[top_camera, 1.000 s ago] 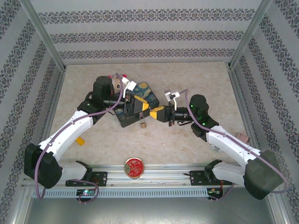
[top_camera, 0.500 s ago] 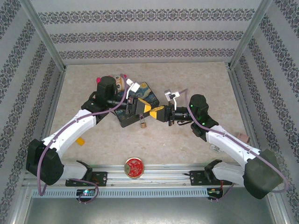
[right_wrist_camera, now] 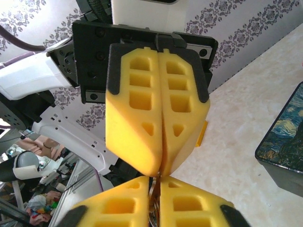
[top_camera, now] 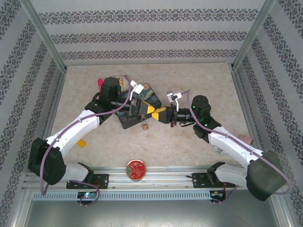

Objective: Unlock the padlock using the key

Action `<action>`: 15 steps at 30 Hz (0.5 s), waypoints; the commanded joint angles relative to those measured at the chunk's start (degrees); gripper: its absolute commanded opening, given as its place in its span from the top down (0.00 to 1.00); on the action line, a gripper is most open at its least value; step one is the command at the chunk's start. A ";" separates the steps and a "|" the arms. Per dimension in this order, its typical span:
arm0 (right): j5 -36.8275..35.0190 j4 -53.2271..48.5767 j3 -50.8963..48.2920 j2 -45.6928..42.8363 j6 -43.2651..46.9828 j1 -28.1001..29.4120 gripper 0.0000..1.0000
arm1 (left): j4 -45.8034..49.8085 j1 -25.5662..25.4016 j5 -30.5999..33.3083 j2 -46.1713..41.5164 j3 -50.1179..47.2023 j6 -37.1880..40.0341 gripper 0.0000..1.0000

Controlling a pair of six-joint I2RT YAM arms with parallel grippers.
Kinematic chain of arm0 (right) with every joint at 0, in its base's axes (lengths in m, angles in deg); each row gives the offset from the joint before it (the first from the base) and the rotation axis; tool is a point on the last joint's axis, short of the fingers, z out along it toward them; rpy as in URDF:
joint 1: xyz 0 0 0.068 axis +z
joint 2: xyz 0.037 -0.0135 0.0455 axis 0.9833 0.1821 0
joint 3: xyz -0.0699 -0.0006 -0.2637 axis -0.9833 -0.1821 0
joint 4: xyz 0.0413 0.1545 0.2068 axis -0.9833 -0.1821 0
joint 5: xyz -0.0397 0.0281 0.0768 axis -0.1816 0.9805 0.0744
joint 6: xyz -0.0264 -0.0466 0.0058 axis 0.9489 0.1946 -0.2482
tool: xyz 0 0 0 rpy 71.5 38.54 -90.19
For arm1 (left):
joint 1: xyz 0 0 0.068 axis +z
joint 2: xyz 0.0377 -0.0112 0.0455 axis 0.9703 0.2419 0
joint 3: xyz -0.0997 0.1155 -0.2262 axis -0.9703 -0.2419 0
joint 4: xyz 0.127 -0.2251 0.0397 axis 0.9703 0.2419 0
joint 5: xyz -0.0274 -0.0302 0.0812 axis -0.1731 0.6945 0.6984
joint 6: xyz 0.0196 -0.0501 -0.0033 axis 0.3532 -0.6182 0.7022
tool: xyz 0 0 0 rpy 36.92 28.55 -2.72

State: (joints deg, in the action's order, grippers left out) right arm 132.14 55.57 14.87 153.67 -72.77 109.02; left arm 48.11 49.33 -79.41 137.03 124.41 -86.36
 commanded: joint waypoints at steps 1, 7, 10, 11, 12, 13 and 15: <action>-1.88 0.89 0.17 -0.19 0.91 0.29 0.72 | 3.34 -0.66 3.59 -1.63 1.74 4.56 1.00; -7.54 0.75 -3.19 -2.58 0.41 -0.44 0.63 | 6.67 -0.66 9.55 -3.27 2.69 7.14 1.00; -10.06 1.47 -4.38 -4.55 -0.37 -0.37 0.62 | 6.07 -0.70 10.82 -3.24 2.51 6.27 1.00; -11.41 1.83 -4.83 -5.15 -0.82 -0.34 0.61 | 5.76 -0.66 10.66 -3.11 2.55 5.96 1.00; -13.09 2.21 -5.28 -5.81 -1.71 -0.34 0.60 | 5.41 -0.66 10.46 -2.90 2.43 5.63 1.00; -14.43 2.56 -5.57 -6.04 -2.76 -0.34 0.59 | 5.08 -0.66 10.37 -2.77 2.50 5.41 1.00; -16.11 4.24 -5.95 -6.09 -5.78 -0.51 0.59 | 4.45 -0.66 10.26 -2.54 2.33 4.97 1.00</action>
State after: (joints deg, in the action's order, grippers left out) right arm 120.49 55.92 9.93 148.46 -75.04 108.87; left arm 53.01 49.07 -69.48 135.02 125.18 -81.55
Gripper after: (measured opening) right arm 0.411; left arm 0.045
